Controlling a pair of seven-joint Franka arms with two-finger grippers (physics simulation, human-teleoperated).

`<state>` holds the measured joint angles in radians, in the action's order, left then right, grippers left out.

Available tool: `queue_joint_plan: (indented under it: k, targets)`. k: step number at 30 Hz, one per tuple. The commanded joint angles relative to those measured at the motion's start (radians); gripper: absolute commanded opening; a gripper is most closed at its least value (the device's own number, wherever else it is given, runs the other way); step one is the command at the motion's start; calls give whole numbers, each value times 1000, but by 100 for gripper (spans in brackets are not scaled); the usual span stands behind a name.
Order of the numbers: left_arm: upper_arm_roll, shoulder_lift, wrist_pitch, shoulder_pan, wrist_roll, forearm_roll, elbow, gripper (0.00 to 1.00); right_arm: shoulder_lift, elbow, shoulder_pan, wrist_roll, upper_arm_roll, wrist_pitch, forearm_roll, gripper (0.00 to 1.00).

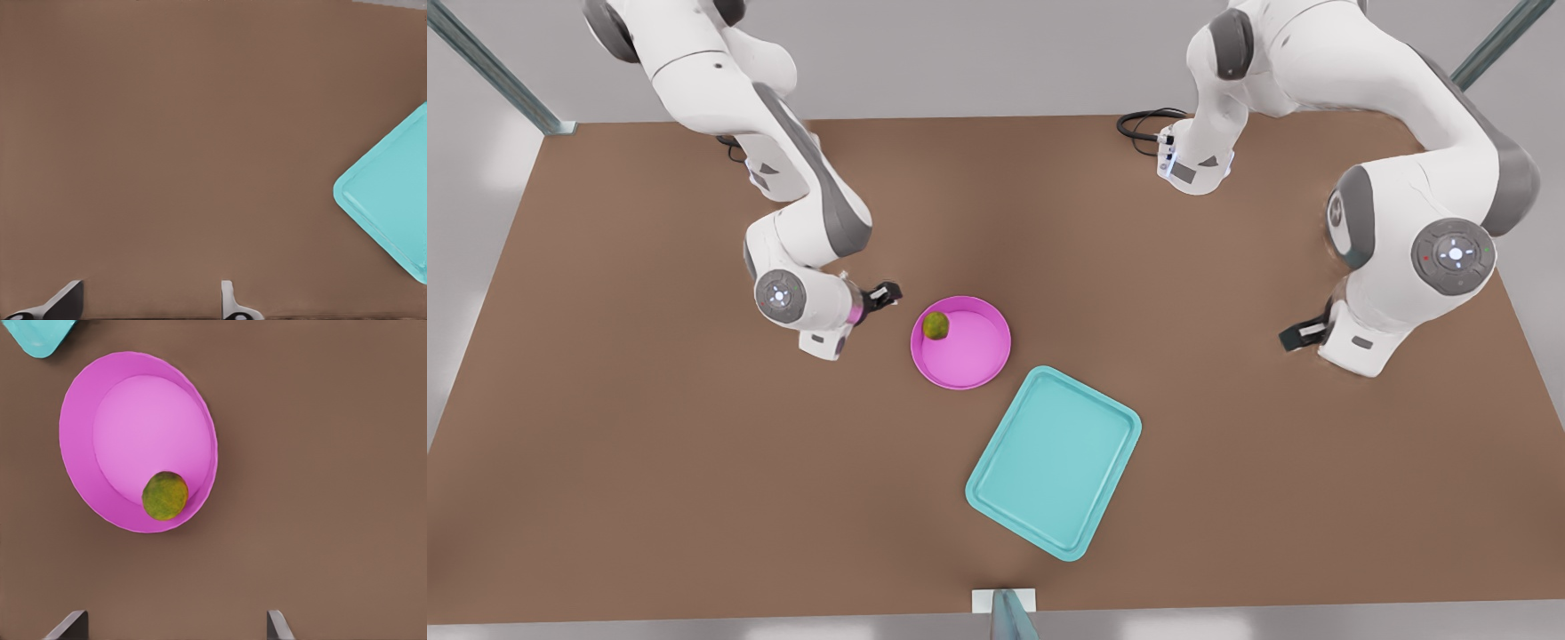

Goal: Place the orange on the plate with the left arm and the plate on the tray with the right arm

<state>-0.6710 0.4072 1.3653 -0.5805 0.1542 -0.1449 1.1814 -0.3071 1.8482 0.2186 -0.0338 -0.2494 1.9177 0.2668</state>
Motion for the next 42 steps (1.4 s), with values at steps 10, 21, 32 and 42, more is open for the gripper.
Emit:
queue_joint_plan:
  k: [10, 21, 32, 42]
  targets:
    - [708, -286, -127, 530, -289, 228, 138, 100, -121, 12, 27, 218, 6, 302, 97, 100]
    - [705, -287, -146, 530, -288, 189, 138, 100, -270, -26, 30, 95, 13, 323, 98, 100]
    - [708, -286, -143, 530, -286, 189, 136, 100, -342, -35, 42, 87, 13, 346, 98, 100]
    - [708, -284, -143, 530, -288, 191, 138, 100, -354, -37, 47, 71, 13, 339, 97, 24]
